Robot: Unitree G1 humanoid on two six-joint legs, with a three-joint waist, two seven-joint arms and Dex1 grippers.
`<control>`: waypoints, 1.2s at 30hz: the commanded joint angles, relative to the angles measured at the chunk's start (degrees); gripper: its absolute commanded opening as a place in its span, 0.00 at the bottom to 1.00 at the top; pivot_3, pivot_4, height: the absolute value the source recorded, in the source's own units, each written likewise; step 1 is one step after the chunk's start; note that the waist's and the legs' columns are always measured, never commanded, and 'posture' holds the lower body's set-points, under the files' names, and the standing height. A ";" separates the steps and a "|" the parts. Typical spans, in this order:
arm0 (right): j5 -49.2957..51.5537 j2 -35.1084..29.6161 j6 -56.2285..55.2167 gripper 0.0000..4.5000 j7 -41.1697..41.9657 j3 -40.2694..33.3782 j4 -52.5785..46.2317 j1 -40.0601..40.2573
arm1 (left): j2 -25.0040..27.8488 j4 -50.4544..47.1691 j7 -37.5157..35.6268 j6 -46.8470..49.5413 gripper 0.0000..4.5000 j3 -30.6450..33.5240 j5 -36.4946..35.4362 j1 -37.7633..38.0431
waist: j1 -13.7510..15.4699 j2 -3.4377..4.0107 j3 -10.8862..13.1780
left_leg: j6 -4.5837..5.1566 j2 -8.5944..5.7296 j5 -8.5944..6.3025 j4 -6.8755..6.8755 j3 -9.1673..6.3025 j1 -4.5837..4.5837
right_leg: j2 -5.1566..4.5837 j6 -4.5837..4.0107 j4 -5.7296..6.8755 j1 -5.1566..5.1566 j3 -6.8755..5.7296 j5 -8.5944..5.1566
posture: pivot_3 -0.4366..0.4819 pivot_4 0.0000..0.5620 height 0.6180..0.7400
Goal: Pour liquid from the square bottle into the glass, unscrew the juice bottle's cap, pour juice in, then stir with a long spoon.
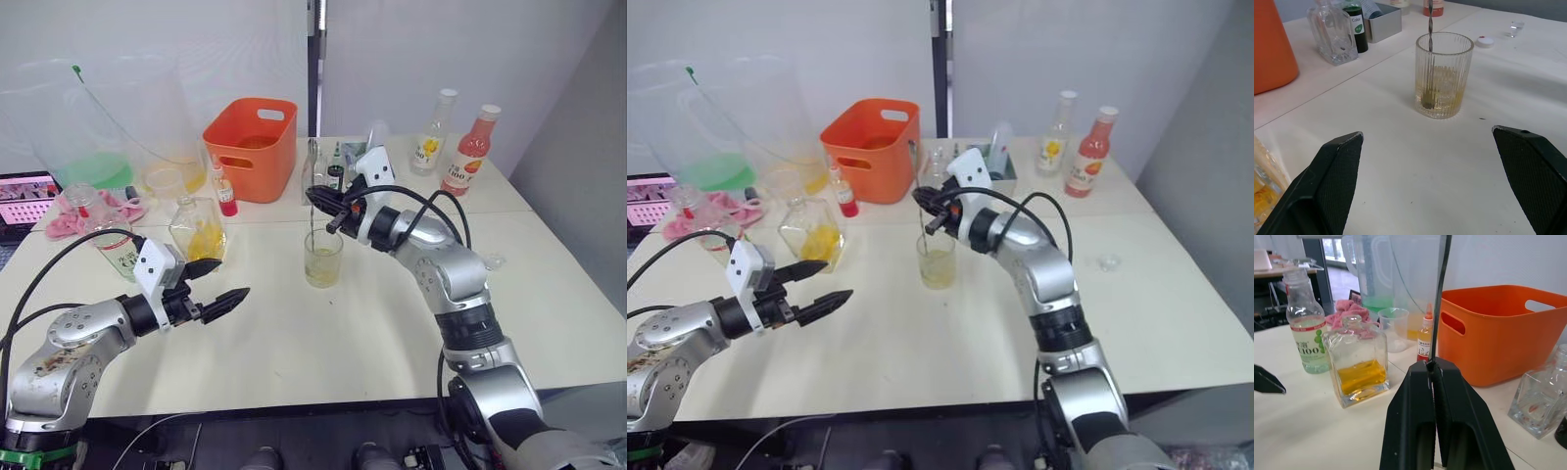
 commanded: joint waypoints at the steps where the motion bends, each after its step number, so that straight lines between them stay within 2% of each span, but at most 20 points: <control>1: 0.38 -1.25 3.66 0.00 0.58 -0.18 -2.22 -0.69 | 0.02 -0.24 -0.22 -1.52 0.99 0.05 0.48 -0.73 | 0.05 0.00 0.00 | 0.00 0.00 0.00 0.00 0.00 0.00 | 0.00 0.00 0.00 0.01 0.00 0.00 | 0.48 0.27 1.00; 5: 5.19 -3.37 13.42 0.00 4.03 -0.62 -5.14 0.07 | 0.12 0.78 -0.75 -1.91 0.99 -0.08 1.02 -1.24 | 0.05 -0.02 -0.02 | 0.00 0.00 0.00 0.00 -0.01 0.03 | 0.00 0.00 0.00 0.03 -0.01 0.00 | 0.48 0.27 1.00; 10: 8.13 -8.33 19.53 0.00 6.97 -1.88 -7.91 -1.04 | -0.50 1.84 -0.88 -2.17 0.99 -0.47 1.10 -2.32 | 0.12 -0.07 -0.05 | 0.00 0.00 0.00 0.01 -0.02 0.05 | 0.00 0.00 -0.01 0.08 -0.02 0.00 | 0.48 0.27 1.00; 13: 8.18 -9.95 20.34 0.00 7.81 -2.23 -7.44 -2.20 | -0.93 2.23 -0.67 -2.06 0.99 -1.01 1.23 -3.38 | 0.10 -0.07 -0.06 | 0.00 0.00 0.00 0.01 -0.01 0.06 | 0.02 0.00 0.00 0.08 -0.02 0.00 | 0.48 0.27 1.00; 17: -0.54 -15.72 13.86 0.00 9.08 3.52 -4.97 -2.74 | -1.02 2.07 -0.83 -1.93 0.99 -1.49 1.35 -3.76 | 0.00 -0.09 -0.06 | 0.00 0.00 0.00 0.01 0.02 0.06 | 0.01 0.00 0.00 0.06 -0.02 0.00 | 0.48 0.27 1.00; 25: 0.36 -11.97 8.06 0.00 6.40 -0.74 -1.00 -5.12 | -0.66 1.90 -0.74 -1.97 0.99 -1.20 1.53 -3.27 | 0.06 -0.17 -0.12 | -0.01 0.01 0.01 0.06 0.01 0.10 | 0.01 0.00 -0.01 0.13 -0.02 0.00 | 0.48 0.27 1.00; 36: -2.10 -10.16 4.83 0.00 7.61 1.73 0.97 -6.76 | -1.34 2.11 -0.53 -2.16 0.99 -1.71 2.28 -3.69 | 0.14 -0.17 -0.11 | -0.02 0.00 0.02 0.05 0.00 0.02 | 0.00 -0.01 0.00 0.05 -0.02 0.01 | 0.48 0.27 1.00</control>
